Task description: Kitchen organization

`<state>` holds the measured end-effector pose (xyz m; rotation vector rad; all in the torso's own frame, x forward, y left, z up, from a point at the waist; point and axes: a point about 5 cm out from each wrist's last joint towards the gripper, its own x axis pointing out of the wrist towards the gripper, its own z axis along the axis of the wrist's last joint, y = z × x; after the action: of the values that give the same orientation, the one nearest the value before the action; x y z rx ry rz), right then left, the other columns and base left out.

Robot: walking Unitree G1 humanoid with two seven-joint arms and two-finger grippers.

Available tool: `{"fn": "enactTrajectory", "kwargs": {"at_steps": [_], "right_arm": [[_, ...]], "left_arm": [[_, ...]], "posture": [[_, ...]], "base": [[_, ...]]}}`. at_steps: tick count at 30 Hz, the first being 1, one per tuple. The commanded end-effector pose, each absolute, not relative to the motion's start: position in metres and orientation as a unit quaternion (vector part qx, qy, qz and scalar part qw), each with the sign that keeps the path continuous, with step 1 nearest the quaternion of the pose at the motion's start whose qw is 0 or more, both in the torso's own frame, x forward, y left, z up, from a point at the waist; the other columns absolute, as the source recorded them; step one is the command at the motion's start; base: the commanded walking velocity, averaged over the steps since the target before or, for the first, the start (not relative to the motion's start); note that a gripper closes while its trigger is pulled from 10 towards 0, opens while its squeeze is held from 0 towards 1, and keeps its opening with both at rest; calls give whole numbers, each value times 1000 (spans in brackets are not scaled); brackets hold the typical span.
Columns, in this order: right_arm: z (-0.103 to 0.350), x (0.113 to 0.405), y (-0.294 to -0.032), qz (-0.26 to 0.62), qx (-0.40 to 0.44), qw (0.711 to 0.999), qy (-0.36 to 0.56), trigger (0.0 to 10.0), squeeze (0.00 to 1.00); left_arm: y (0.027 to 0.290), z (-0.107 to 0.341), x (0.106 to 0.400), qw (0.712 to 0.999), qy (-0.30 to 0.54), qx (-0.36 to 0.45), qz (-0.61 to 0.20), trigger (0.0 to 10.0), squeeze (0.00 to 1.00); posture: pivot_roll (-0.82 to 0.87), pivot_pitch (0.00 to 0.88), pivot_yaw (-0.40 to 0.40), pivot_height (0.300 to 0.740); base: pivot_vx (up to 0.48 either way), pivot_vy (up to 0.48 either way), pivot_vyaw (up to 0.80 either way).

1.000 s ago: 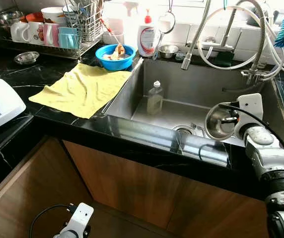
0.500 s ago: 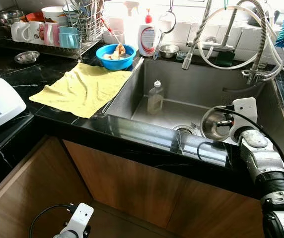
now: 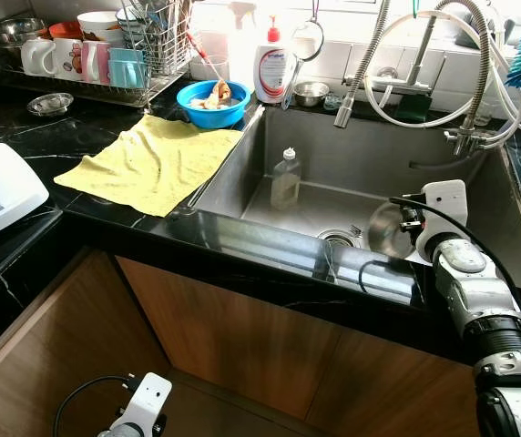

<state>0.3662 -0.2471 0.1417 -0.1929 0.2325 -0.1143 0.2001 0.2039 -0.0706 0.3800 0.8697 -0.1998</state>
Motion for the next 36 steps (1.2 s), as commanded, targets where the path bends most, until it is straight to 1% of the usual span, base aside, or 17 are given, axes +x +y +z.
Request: {"fn": "enactTrajectory", "kwargs": {"at_steps": [1, 7, 8, 9, 10, 16, 19, 23, 27, 28, 33, 34, 35, 36], "right_arm": [[145, 368, -246, -58, -89, 988, 109, 10000, 1000], [149, 369, -246, -63, -94, 989, 98, 10000, 1000], [153, 370, -246, -67, -99, 989, 86, 10000, 133], [156, 370, -246, -70, -102, 989, 77, 10000, 133], [165, 369, -246, -80, -107, 990, 53, 10000, 0], [193, 359, -248, -116, -110, 987, -4, 10000, 0], [204, 351, -252, -131, -153, 979, -4, 10000, 0], [222, 340, -256, -158, -178, 971, -12, 10000, 0], [238, 316, -266, -232, -149, 959, -62, 10000, 0], [241, 302, -272, -272, -119, 952, -81, 10000, 0], [238, 278, -284, -323, -89, 938, -90, 10000, 0], [238, 278, -284, -323, -89, 938, -90, 10000, 0], [235, 270, -290, -344, -74, 931, -93, 10000, 0], [228, 257, -297, -377, -35, 921, -90, 10000, 0]], "left_arm": [[206, -71, 198, 883, 419, 187, -98, 10000, 0], [206, -71, 198, 882, 420, 187, -97, 10000, 0], [206, -71, 198, 883, 420, 187, -98, 10000, 0], [206, -71, 198, 883, 419, 188, -98, 10000, 0], [206, -71, 199, 883, 419, 188, -98, 10000, 0], [206, -71, 199, 882, 420, 189, -99, 10000, 0], [206, -71, 199, 882, 420, 190, -100, 10000, 0], [206, -71, 200, 882, 419, 190, -100, 10000, 0], [205, -71, 200, 882, 419, 190, -100, 10000, 0], [205, -70, 200, 883, 418, 190, -101, 10000, 0], [205, -70, 200, 882, 419, 190, -102, 10000, 0], [205, -70, 200, 882, 419, 190, -102, 10000, 0], [205, -70, 201, 882, 419, 191, -103, 10000, 0], [205, -70, 201, 882, 418, 192, -104, 10000, 0]], "posture": [[-28, 0, -1, 740], [-28, 0, -1, 740], [-28, 0, -1, 740], [-28, 0, -1, 740], [-30, 0, 0, 740], [-40, 0, 6, 740], [-43, 0, 7, 740], [-49, 0, 6, 740], [-51, 0, 7, 740], [-57, 0, 8, 740], [-66, 0, 12, 740], [-66, 0, 12, 740], [-68, 0, 13, 740], [-69, 0, 14, 740]], "base": [[0, 0, 0], [0, 0, 0], [0, 0, 0], [0, 0, 0], [0, 0, 0], [0, 0, 0], [0, 0, 0], [0, 0, 0], [0, 0, 0], [0, 0, 0], [0, 0, 0], [0, 0, 0], [0, 0, 0], [0, 0, 0]]}}
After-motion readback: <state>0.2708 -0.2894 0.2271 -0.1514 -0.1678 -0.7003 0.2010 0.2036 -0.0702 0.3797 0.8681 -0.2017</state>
